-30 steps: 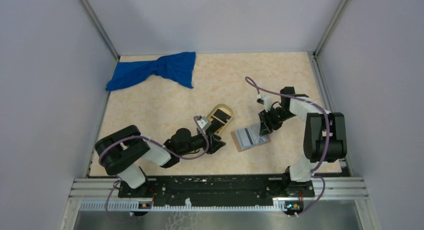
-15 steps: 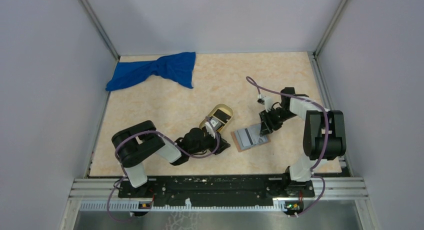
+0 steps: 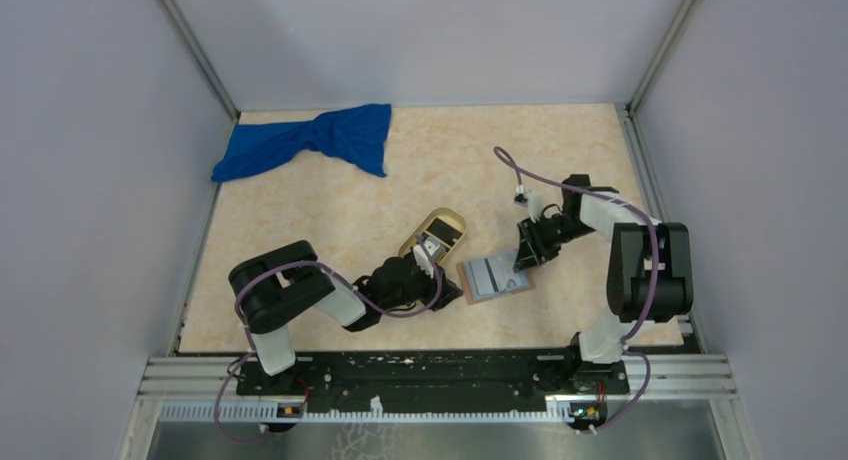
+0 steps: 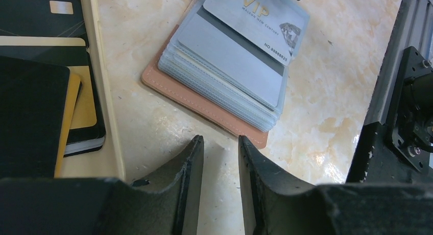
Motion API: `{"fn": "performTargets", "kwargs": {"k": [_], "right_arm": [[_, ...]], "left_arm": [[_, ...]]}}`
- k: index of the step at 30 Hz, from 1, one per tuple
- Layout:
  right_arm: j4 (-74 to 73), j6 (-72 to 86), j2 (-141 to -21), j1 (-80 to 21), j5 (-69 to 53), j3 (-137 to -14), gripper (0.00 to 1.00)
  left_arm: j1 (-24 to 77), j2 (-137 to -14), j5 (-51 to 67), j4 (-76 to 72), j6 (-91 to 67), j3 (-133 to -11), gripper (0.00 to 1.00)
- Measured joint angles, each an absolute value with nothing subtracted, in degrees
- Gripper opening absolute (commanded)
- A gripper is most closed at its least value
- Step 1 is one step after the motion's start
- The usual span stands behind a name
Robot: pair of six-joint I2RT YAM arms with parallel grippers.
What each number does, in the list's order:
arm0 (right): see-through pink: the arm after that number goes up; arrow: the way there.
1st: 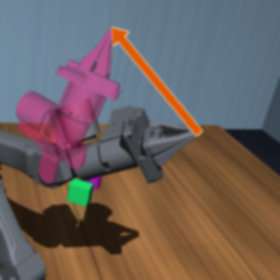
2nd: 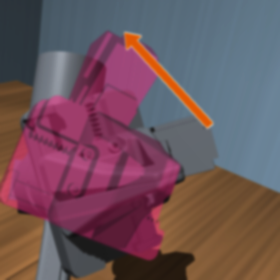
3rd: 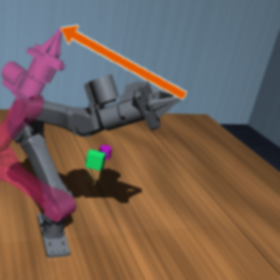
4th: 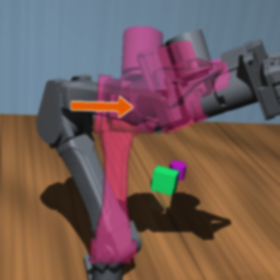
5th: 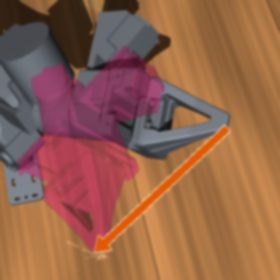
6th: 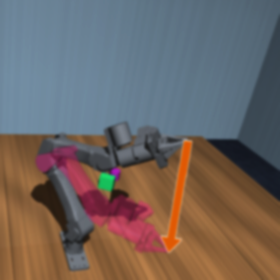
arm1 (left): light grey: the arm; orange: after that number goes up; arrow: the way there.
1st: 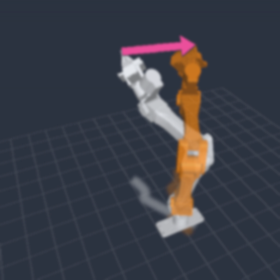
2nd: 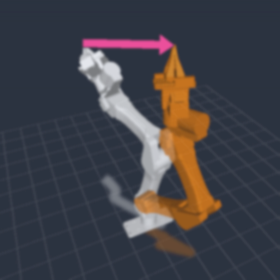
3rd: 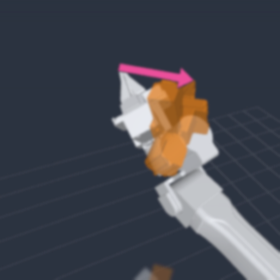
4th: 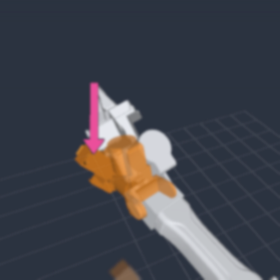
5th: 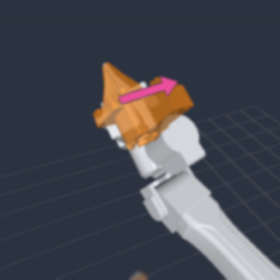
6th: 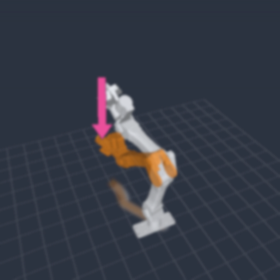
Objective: Put the credit cards into the card holder
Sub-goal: Insert the credit card into the card holder.
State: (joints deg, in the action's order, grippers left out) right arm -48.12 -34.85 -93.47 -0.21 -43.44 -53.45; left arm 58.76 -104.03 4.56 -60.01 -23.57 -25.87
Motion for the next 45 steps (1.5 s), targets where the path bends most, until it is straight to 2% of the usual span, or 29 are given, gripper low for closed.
{"fn": "performTargets", "kwargs": {"k": [9,17,36,38,42,45], "right_arm": [[-49.3,-34.6,-93.4,0.7,-48.5,-54.5,0.36],[-52.0,-35.1,-94.6,1.8,-53.5,-56.1,0.26],[-59.0,-42.0,-99.8,0.9,-59.7,-59.0,0.30],[-59.4,-42.5,-99.8,-0.1,-60.2,-59.0,0.32],[-60.2,-43.5,-99.9,-1.4,-61.1,-59.0,0.32],[-60.6,-43.5,-100.1,-2.4,-61.2,-59.0,0.32]], "left_arm": [[58.8,-103.5,4.6,-59.9,-23.9,-25.9,0.36],[58.8,-101.3,5.0,-59.9,-24.0,-26.3,0.33],[58.8,-101.2,6.6,-58.3,-24.4,-30.1,0.33],[58.8,-101.3,6.6,-58.3,-24.4,-30.3,0.32],[58.8,-102.5,6.7,-58.0,-24.6,-31.6,0.23],[58.8,-103.6,6.7,-57.4,-24.7,-33.2,0.23]]}}
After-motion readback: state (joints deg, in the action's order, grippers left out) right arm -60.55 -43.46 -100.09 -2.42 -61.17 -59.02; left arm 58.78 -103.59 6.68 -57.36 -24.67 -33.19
